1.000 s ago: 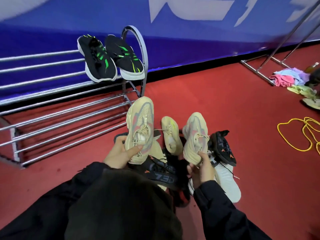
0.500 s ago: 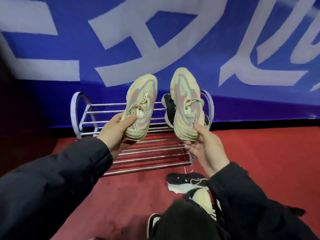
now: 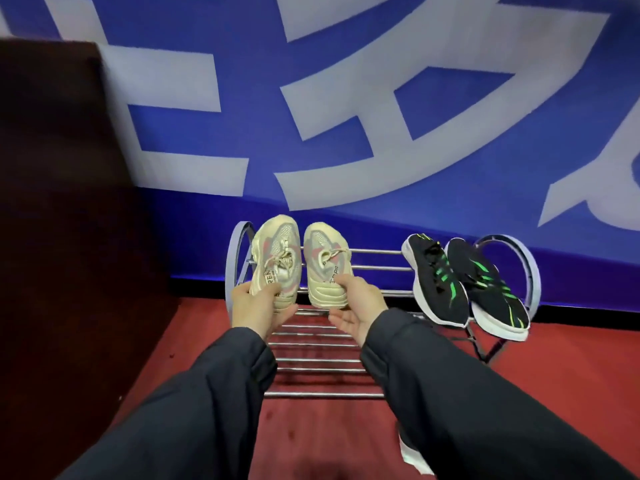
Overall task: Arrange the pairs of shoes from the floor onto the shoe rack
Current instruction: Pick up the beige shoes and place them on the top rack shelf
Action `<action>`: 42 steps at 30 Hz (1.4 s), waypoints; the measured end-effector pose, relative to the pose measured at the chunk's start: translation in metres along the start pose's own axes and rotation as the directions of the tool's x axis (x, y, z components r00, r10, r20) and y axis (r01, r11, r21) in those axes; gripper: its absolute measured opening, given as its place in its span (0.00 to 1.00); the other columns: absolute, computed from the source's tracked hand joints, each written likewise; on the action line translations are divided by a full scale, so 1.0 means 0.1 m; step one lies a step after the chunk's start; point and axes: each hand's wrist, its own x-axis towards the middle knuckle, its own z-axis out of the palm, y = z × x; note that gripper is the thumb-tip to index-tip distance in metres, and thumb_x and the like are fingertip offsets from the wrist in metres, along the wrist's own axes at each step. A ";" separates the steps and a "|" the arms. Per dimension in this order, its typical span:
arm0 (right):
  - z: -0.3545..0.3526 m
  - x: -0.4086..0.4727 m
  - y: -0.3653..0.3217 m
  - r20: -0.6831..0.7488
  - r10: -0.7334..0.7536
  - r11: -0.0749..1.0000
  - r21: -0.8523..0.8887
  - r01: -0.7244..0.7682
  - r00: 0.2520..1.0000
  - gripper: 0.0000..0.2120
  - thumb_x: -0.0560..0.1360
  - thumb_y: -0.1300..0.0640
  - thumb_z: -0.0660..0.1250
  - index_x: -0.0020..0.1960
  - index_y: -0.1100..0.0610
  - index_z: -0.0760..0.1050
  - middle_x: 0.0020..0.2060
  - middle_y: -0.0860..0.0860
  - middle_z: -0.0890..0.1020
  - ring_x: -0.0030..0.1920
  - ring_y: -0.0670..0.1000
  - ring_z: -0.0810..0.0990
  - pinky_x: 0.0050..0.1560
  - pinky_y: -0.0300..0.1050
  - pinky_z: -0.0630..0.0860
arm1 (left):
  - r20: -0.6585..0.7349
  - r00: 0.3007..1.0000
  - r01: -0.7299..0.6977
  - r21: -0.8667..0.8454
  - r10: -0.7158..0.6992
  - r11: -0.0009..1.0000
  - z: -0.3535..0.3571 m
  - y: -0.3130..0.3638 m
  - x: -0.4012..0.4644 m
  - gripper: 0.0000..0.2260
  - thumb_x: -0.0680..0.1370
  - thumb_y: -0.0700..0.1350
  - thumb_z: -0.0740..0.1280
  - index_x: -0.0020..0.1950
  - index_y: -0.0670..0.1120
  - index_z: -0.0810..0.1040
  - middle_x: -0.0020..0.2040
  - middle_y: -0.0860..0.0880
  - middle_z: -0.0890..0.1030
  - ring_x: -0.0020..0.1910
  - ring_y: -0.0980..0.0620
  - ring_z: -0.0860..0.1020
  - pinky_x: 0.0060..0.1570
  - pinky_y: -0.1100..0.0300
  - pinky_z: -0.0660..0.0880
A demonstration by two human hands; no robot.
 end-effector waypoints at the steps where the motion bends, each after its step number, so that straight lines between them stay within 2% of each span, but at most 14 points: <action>1: 0.05 0.06 0.07 -0.004 0.005 1.000 0.011 -0.005 1.000 0.22 0.75 0.50 0.69 0.66 0.58 0.74 0.59 0.58 0.80 0.45 0.54 0.80 0.40 0.47 0.80 | -0.018 1.000 -0.004 -0.025 0.003 1.000 0.01 -0.02 0.06 0.17 0.75 0.39 0.71 0.62 0.36 0.75 0.62 0.33 0.78 0.55 0.37 0.83 0.39 0.54 0.83; 6: 0.14 0.31 0.22 -0.034 -0.068 0.997 0.031 0.069 0.997 0.18 0.78 0.50 0.68 0.63 0.53 0.67 0.56 0.55 0.80 0.44 0.54 0.81 0.49 0.51 0.82 | -0.150 0.988 -0.038 -0.100 0.023 0.994 0.11 -0.14 0.17 0.16 0.79 0.40 0.67 0.65 0.38 0.74 0.60 0.37 0.80 0.56 0.39 0.82 0.35 0.57 0.83; 8: 0.13 0.38 0.18 -0.045 -0.107 0.994 0.028 0.108 0.993 0.19 0.78 0.51 0.67 0.65 0.51 0.63 0.57 0.57 0.78 0.41 0.54 0.80 0.48 0.51 0.82 | -0.199 0.980 -0.038 -0.050 0.028 0.998 0.16 -0.18 0.19 0.25 0.73 0.44 0.72 0.68 0.39 0.71 0.62 0.37 0.79 0.53 0.40 0.83 0.36 0.56 0.83; 11: 0.11 0.41 0.18 -0.017 -0.146 0.989 -0.036 0.145 0.989 0.18 0.80 0.53 0.64 0.67 0.54 0.65 0.58 0.61 0.79 0.37 0.53 0.79 0.46 0.51 0.82 | -0.277 0.931 -0.103 0.425 0.238 0.899 0.20 -0.20 0.10 0.34 0.70 0.50 0.75 0.72 0.45 0.66 0.69 0.42 0.72 0.58 0.43 0.78 0.53 0.50 0.79; 15: 0.09 0.42 0.20 -0.005 -0.164 0.983 -0.080 0.163 0.986 0.16 0.81 0.53 0.62 0.66 0.55 0.65 0.57 0.61 0.79 0.35 0.52 0.79 0.40 0.49 0.81 | -0.101 0.856 -0.221 0.815 0.507 0.536 0.17 -0.25 -0.05 0.27 0.78 0.47 0.68 0.75 0.53 0.65 0.78 0.45 0.62 0.76 0.42 0.59 0.71 0.46 0.64; 18: 0.10 0.40 0.24 0.011 -0.171 0.978 -0.122 0.171 0.985 0.15 0.82 0.53 0.61 0.66 0.55 0.64 0.53 0.57 0.79 0.38 0.54 0.79 0.40 0.49 0.80 | 0.017 0.821 -0.266 0.896 0.571 0.355 0.09 -0.19 -0.06 0.21 0.79 0.39 0.62 0.72 0.50 0.71 0.75 0.48 0.67 0.72 0.42 0.64 0.67 0.48 0.68; 23: 0.16 0.31 0.28 0.035 -0.167 0.964 -0.203 0.171 0.985 0.14 0.82 0.51 0.61 0.64 0.54 0.64 0.48 0.52 0.78 0.42 0.55 0.80 0.40 0.48 0.82 | 0.140 0.821 -0.341 0.898 0.554 0.279 0.02 -0.19 -0.10 0.14 0.79 0.39 0.63 0.64 0.47 0.77 0.67 0.49 0.75 0.66 0.46 0.71 0.57 0.53 0.71; 27: 0.14 0.20 0.31 0.200 -0.094 0.953 -0.266 0.146 0.975 0.18 0.81 0.53 0.65 0.68 0.58 0.71 0.56 0.54 0.80 0.49 0.57 0.84 0.55 0.53 0.82 | 0.269 0.800 -0.430 0.880 0.536 0.200 -0.02 -0.21 -0.16 0.17 0.77 0.40 0.64 0.66 0.45 0.75 0.67 0.47 0.73 0.66 0.45 0.71 0.59 0.56 0.68; 30: 0.06 0.13 0.28 0.300 -0.055 0.941 -0.304 0.150 0.952 0.28 0.80 0.56 0.65 0.78 0.48 0.62 0.69 0.53 0.75 0.53 0.56 0.84 0.54 0.49 0.81 | 0.347 0.776 -0.489 0.859 0.526 0.155 0.00 -0.22 -0.22 0.17 0.77 0.40 0.63 0.67 0.44 0.74 0.68 0.47 0.73 0.68 0.45 0.71 0.62 0.51 0.71; 33: -0.06 0.11 0.19 0.197 -0.132 0.925 -0.328 0.193 0.971 0.28 0.80 0.55 0.66 0.78 0.51 0.61 0.63 0.54 0.77 0.45 0.52 0.83 0.50 0.49 0.82 | 0.442 0.725 -0.582 0.803 0.528 0.127 0.11 -0.24 -0.29 0.19 0.77 0.40 0.64 0.68 0.44 0.74 0.70 0.48 0.71 0.69 0.47 0.70 0.66 0.55 0.67; 37: -0.44 0.16 0.10 -0.185 -0.280 0.954 -0.169 0.250 0.942 0.05 0.76 0.54 0.62 0.45 0.55 0.74 0.37 0.53 0.78 0.31 0.52 0.77 0.37 0.50 0.78 | 0.576 0.633 -0.686 0.727 0.516 0.029 0.31 -0.36 -0.41 0.16 0.77 0.41 0.66 0.65 0.44 0.77 0.65 0.47 0.75 0.65 0.45 0.73 0.64 0.54 0.70; 39: -0.70 0.24 0.07 -0.356 -0.240 0.970 -0.115 0.213 0.903 0.11 0.71 0.49 0.57 0.35 0.55 0.68 0.36 0.55 0.74 0.36 0.56 0.74 0.40 0.49 0.75 | 0.640 0.620 -0.724 0.690 0.453 0.015 0.43 -0.44 -0.47 0.16 0.77 0.41 0.65 0.65 0.45 0.76 0.65 0.47 0.75 0.64 0.45 0.74 0.62 0.51 0.72; 41: -0.99 0.36 0.11 -0.496 -0.145 0.989 -0.083 0.120 0.856 0.18 0.74 0.42 0.57 0.41 0.57 0.71 0.43 0.57 0.73 0.44 0.58 0.76 0.51 0.52 0.77 | 0.700 0.597 -0.762 0.647 0.391 0.006 0.54 -0.52 -0.52 0.16 0.77 0.42 0.65 0.66 0.45 0.76 0.66 0.46 0.75 0.67 0.44 0.73 0.64 0.50 0.72; 42: -1.11 0.39 0.14 -0.527 -0.077 0.997 -0.027 0.074 0.846 0.23 0.74 0.37 0.57 0.43 0.58 0.72 0.44 0.56 0.73 0.41 0.57 0.76 0.45 0.50 0.76 | 0.723 0.584 -0.779 0.627 0.370 0.003 0.60 -0.56 -0.55 0.17 0.77 0.42 0.66 0.66 0.45 0.76 0.66 0.46 0.74 0.67 0.43 0.73 0.63 0.50 0.73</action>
